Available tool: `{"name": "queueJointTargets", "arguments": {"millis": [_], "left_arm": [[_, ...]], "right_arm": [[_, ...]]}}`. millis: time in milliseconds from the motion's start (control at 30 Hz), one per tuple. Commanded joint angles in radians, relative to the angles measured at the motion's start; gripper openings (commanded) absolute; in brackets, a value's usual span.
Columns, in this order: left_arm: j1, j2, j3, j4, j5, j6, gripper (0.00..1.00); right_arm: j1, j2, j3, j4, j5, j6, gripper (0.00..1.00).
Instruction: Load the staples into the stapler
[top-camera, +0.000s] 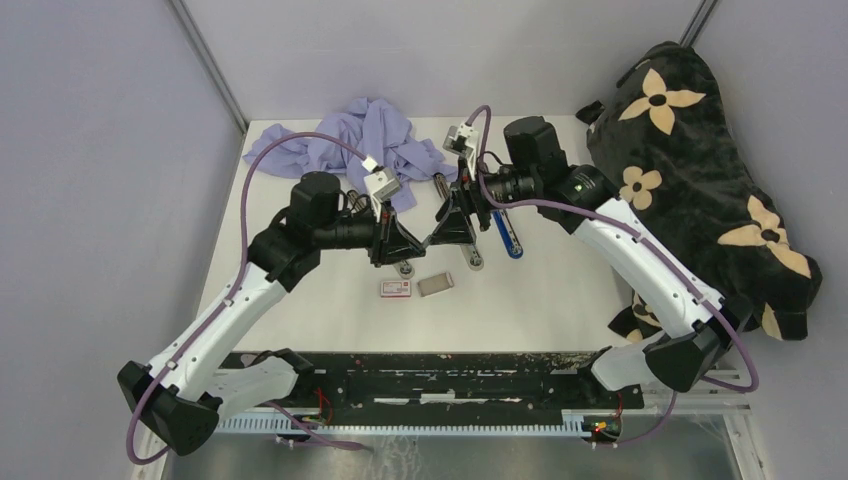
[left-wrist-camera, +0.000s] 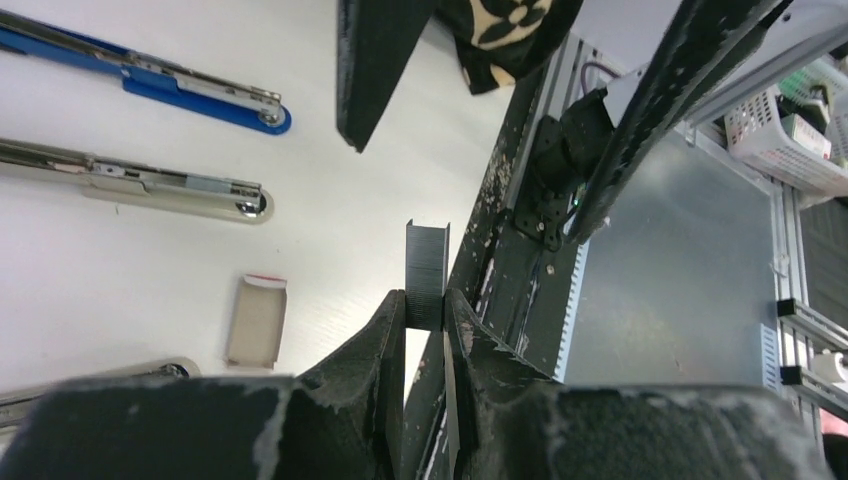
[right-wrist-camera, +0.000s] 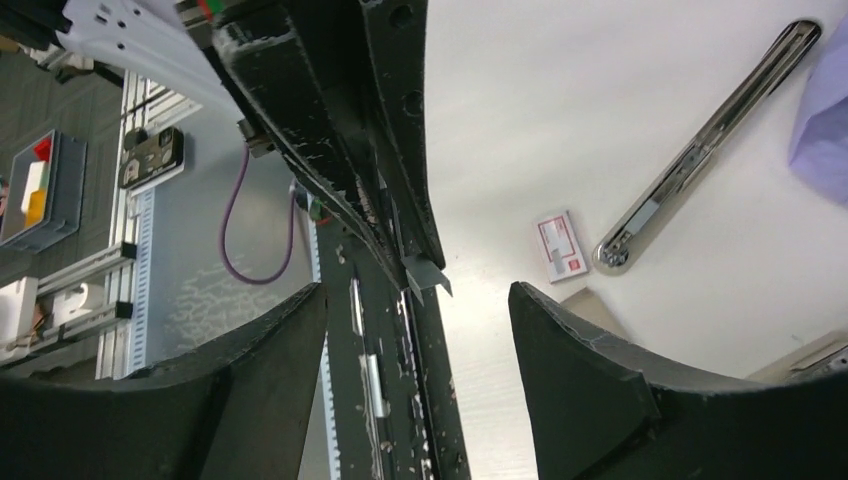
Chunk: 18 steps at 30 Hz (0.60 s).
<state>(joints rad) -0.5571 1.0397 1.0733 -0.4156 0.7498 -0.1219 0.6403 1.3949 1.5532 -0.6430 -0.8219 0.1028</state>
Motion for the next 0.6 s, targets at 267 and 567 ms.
{"name": "queueJointTargets", "arguments": {"millis": [267, 567], "left_arm": [[-0.075, 0.040, 0.104, -0.107, -0.068, 0.174, 0.13], [-0.092, 0.043, 0.101, -0.106, -0.067, 0.183, 0.12]], "right_arm": [[0.002, 0.123, 0.134, -0.213, -0.134, -0.141, 0.62], [0.011, 0.167, 0.161, -0.282, -0.151, -0.191, 0.56]]}}
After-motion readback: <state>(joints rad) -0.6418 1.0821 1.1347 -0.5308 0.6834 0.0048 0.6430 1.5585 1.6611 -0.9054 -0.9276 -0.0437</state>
